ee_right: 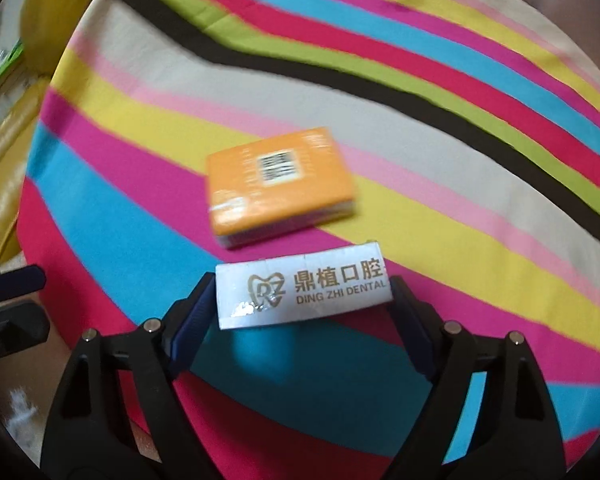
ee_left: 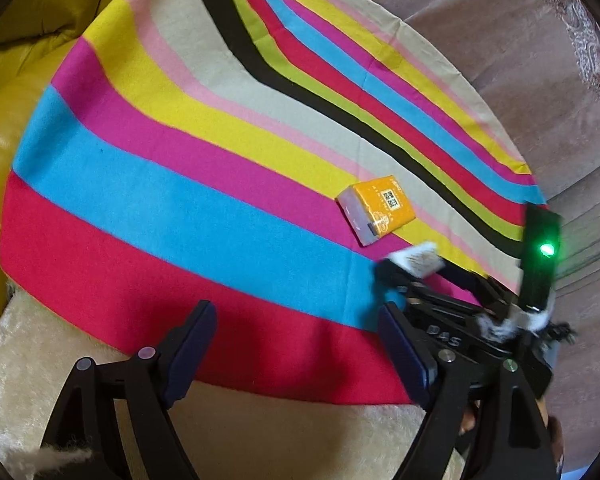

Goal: Organize objects
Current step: 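Grasp the white dental box with the right tool while the left tool grasps the orange tissue pack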

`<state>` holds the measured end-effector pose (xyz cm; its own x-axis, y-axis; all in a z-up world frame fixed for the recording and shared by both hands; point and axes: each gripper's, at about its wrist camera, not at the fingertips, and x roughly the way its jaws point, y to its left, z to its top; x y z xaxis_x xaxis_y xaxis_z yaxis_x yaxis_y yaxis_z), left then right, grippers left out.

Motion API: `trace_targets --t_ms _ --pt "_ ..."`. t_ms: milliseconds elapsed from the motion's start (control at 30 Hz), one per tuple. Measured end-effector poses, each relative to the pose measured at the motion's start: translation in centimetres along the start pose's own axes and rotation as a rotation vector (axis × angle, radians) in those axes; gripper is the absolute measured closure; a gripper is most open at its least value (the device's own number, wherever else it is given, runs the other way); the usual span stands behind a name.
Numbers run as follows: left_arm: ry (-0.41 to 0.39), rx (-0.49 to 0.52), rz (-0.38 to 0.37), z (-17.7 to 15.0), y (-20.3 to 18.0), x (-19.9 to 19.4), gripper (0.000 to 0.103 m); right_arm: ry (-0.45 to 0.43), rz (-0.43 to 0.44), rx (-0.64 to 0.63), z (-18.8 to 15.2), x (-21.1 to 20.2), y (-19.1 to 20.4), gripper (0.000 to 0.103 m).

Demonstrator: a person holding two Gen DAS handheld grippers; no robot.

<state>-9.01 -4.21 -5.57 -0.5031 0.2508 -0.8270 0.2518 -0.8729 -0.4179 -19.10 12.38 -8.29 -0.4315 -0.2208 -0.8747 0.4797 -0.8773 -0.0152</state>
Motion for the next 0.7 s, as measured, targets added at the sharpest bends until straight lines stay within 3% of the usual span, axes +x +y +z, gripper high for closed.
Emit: trace_targets --t_ms 133,333,500,700 --pt "-0.024 0.02 0.033 0.7 -2.4 0.8 0.009 -0.086 -0.171 0.132 -1.2 -2.9 -2.1 0.018" --pt "0.01 -0.056 0.041 3.9 -6.3 4.9 0.005 -0.182 -0.307 0.287 -4.0 -7.0 -4.6 0.018" --pt "0.041 -0.17 0.133 5.8 -8.6 8.8 0.005 -0.246 -0.393 0.414 -5.9 -9.7 -7.3 0.018" --pt "0.047 -0.176 0.237 6.7 -11.2 11.5 0.005 -0.254 -0.433 0.478 -7.5 -11.1 -9.3 0.018"
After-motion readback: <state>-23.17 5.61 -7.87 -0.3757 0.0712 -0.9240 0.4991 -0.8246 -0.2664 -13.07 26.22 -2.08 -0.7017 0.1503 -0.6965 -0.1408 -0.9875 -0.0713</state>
